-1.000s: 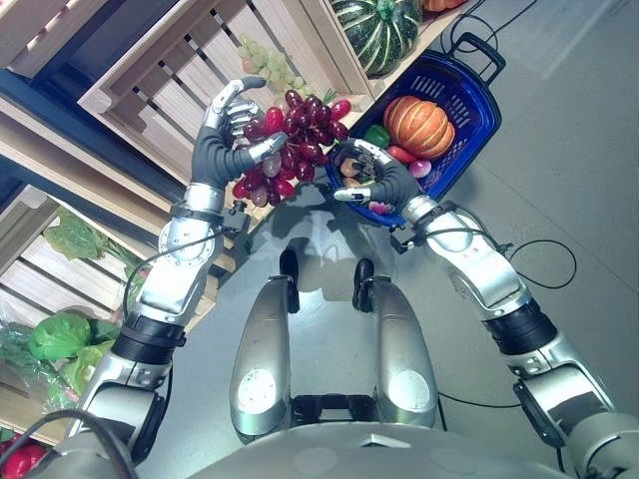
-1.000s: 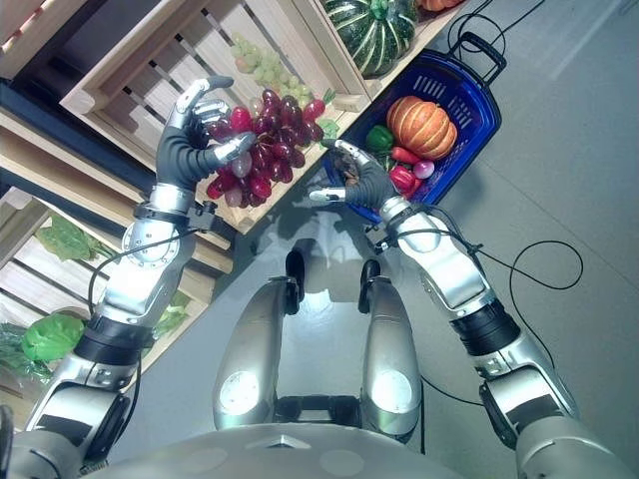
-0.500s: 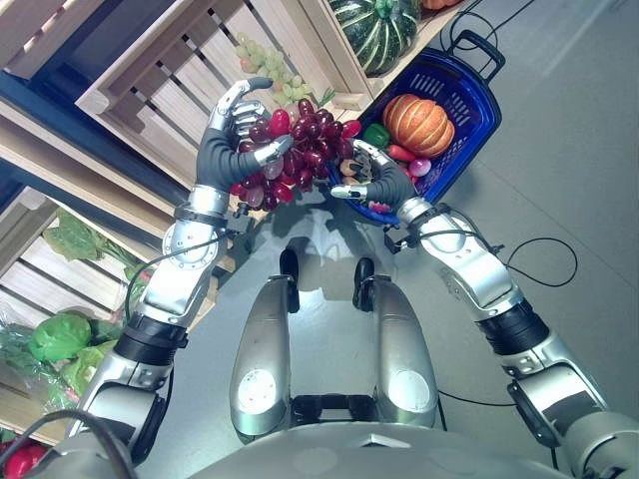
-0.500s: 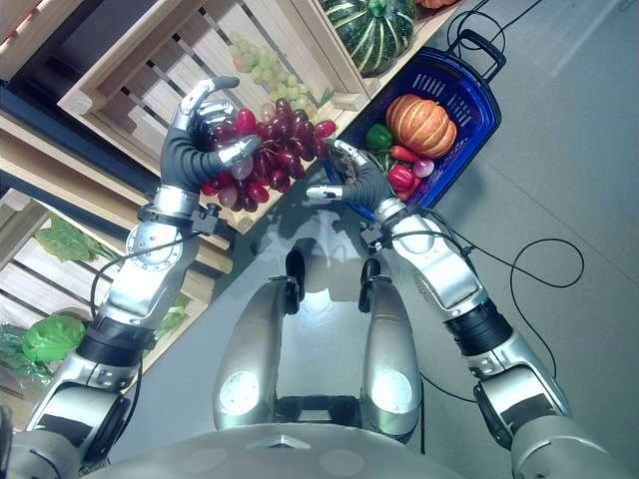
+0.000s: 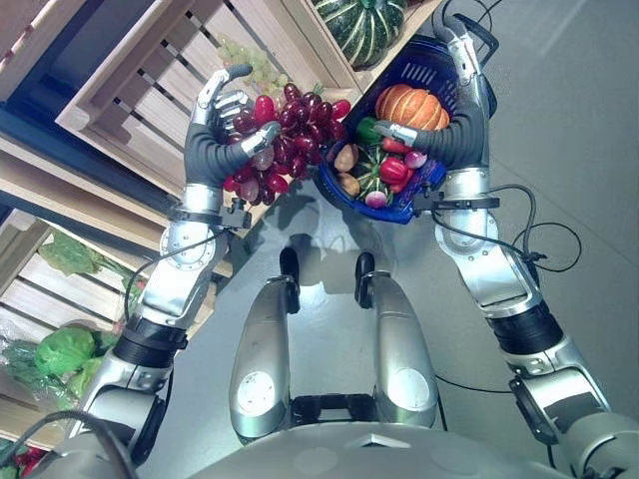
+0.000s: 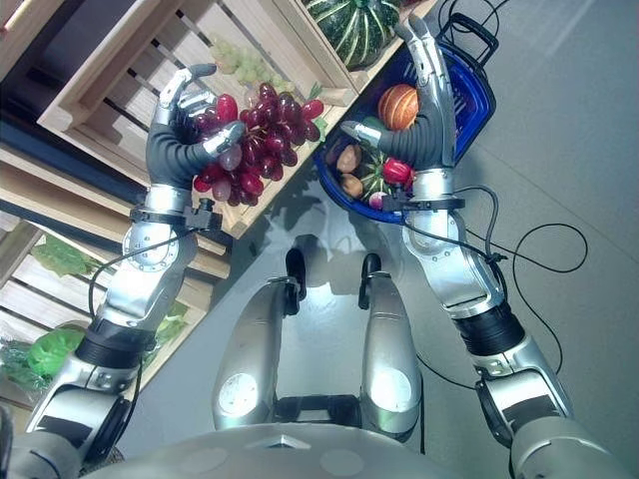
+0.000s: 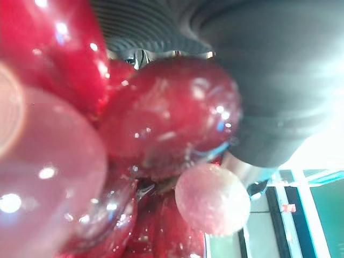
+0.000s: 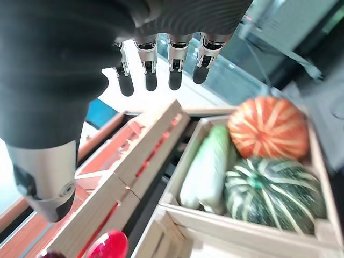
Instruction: Pick up fruits and vegetables into the basket
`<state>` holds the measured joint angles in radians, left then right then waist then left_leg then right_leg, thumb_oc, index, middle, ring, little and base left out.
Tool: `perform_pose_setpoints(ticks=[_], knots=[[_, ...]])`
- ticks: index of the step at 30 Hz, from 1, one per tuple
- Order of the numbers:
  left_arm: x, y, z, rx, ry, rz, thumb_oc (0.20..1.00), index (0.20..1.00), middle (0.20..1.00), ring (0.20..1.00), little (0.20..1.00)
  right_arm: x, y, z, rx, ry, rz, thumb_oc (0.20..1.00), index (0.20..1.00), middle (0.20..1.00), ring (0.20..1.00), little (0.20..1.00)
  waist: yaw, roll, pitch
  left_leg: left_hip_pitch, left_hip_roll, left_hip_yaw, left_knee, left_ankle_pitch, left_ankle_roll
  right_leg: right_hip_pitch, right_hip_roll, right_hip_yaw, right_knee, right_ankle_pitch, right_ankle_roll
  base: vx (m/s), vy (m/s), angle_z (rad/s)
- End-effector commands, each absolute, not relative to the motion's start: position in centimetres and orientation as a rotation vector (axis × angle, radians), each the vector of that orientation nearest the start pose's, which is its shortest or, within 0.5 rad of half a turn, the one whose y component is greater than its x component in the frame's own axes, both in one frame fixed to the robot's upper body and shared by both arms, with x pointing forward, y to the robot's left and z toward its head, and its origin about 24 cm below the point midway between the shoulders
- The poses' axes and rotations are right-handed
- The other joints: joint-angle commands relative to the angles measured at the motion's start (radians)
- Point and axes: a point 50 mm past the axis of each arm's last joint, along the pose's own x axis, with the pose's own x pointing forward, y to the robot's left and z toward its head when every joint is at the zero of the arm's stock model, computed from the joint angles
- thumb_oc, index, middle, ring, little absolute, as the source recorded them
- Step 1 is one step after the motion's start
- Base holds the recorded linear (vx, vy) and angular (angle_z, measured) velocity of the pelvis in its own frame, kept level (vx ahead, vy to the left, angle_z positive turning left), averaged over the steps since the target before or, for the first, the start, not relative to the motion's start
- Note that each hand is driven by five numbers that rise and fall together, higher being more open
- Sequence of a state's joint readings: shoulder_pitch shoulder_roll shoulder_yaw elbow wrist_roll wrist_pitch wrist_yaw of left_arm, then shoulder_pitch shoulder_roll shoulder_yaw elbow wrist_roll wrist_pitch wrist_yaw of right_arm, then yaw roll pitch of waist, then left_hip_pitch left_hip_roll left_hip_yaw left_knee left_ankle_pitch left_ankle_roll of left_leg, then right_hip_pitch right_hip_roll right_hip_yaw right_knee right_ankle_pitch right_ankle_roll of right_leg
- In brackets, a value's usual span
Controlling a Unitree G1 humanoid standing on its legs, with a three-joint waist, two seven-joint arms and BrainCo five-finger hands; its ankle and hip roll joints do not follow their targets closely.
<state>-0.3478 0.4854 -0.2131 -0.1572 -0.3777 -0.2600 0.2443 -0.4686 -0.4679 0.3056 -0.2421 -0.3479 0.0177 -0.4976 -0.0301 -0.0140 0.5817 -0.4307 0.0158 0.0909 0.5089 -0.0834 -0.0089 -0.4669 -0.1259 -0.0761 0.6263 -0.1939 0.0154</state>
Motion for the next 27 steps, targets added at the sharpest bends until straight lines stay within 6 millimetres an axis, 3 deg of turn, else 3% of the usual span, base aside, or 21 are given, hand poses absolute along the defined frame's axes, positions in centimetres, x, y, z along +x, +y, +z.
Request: perform_pose_setpoints(ticks=[1, 9, 17, 27], knots=[[26.1, 15.8, 22.2, -0.136, -0.809, -0.172, 0.2, 0.2, 0.2, 0.2, 0.2, 25.2, -11.4, 25.6, -0.591, -1.168, -0.09, 1.0, 1.0, 1.0, 1.0, 1.0, 0.0, 0.036, -0.062, 0.052, -0.051, 0.056, 0.015, -0.094, 0.062, 0.03, 0.046, -0.057, -0.07, 0.047, -0.002, 0.0, 0.0, 0.0], [26.7, 15.9, 21.2, -0.087, -0.706, -0.207, 0.2, 0.2, 0.2, 0.2, 0.2, 24.1, -8.4, 26.8, -0.685, -1.214, 0.281, 1.0, 1.0, 1.0, 1.0, 1.0, 0.035, 0.028, -0.062, 0.039, -0.061, 0.04, 0.028, -0.085, 0.06, 0.036, 0.033, -0.083, -0.071, 0.052, -0.009, -0.02, -0.045, 0.05], [27.3, 15.9, 20.8, 0.051, -0.625, -0.257, 0.2, 0.2, 0.2, 0.2, 0.2, 23.8, -7.2, 27.1, -0.821, -1.197, 0.49, 1.0, 1.0, 1.0, 1.0, 1.0, 0.058, 0.017, -0.062, 0.044, -0.067, 0.03, 0.042, -0.087, 0.064, 0.049, 0.033, -0.097, -0.06, 0.051, -0.011, 0.0, -0.048, 0.11], [27.7, 15.8, 21.0, 0.101, -0.617, -0.307, 0.2, 0.2, 0.2, 0.2, 0.2, 23.5, -5.4, 26.1, -0.96, -1.103, 0.755, 1.0, 1.0, 1.0, 1.0, 1.0, 0.072, 0.007, -0.062, 0.053, -0.067, 0.029, 0.042, -0.088, 0.069, 0.052, 0.034, -0.099, -0.055, 0.053, -0.008, 0.0, -0.006, 0.01]])
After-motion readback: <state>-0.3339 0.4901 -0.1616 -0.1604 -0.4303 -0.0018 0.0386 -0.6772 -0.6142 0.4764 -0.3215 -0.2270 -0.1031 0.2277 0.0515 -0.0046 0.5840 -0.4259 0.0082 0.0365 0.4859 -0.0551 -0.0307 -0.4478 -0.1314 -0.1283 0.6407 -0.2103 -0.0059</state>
